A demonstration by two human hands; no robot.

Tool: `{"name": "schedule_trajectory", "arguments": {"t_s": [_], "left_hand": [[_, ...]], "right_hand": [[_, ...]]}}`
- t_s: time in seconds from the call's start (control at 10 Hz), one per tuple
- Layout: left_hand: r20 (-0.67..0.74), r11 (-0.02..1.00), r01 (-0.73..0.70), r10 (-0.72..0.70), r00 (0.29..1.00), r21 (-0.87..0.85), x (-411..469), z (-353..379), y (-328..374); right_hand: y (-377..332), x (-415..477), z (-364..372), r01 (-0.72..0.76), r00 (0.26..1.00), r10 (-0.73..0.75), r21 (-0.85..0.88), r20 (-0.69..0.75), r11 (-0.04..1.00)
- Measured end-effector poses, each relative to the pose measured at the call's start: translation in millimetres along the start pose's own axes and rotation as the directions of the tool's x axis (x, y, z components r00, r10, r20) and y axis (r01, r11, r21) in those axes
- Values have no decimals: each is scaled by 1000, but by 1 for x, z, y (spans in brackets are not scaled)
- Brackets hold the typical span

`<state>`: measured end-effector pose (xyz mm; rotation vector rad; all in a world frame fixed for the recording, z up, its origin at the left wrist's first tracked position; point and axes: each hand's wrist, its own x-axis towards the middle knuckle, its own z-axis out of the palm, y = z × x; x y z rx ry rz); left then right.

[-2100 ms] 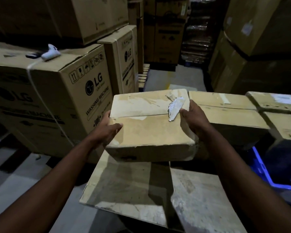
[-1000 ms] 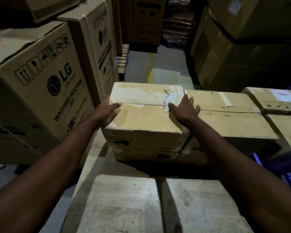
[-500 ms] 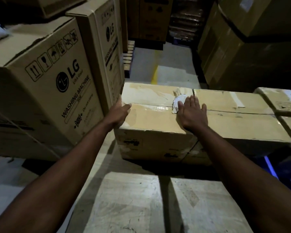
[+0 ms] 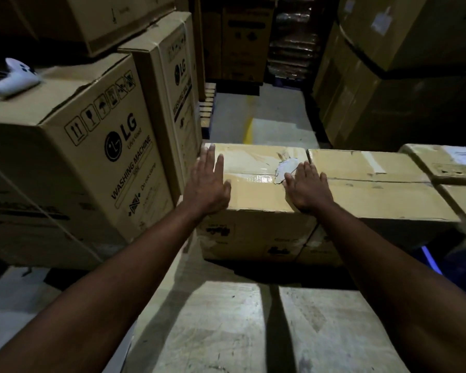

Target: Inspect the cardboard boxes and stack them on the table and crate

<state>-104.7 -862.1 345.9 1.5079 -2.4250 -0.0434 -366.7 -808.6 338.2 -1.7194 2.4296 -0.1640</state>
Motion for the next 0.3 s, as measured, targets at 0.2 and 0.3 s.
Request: {"name": "schedule_trajectory", "arguments": {"t_s": [0.2, 0.3], "left_hand": [[55, 1000, -12, 13, 998, -9, -24, -8, 28], [4, 999, -47, 47, 999, -17, -44, -17, 52]], "right_hand": [[5, -35, -13, 73, 997, -70, 72, -41, 995], [18, -53, -24, 124, 989, -116, 86, -94, 989]]}}
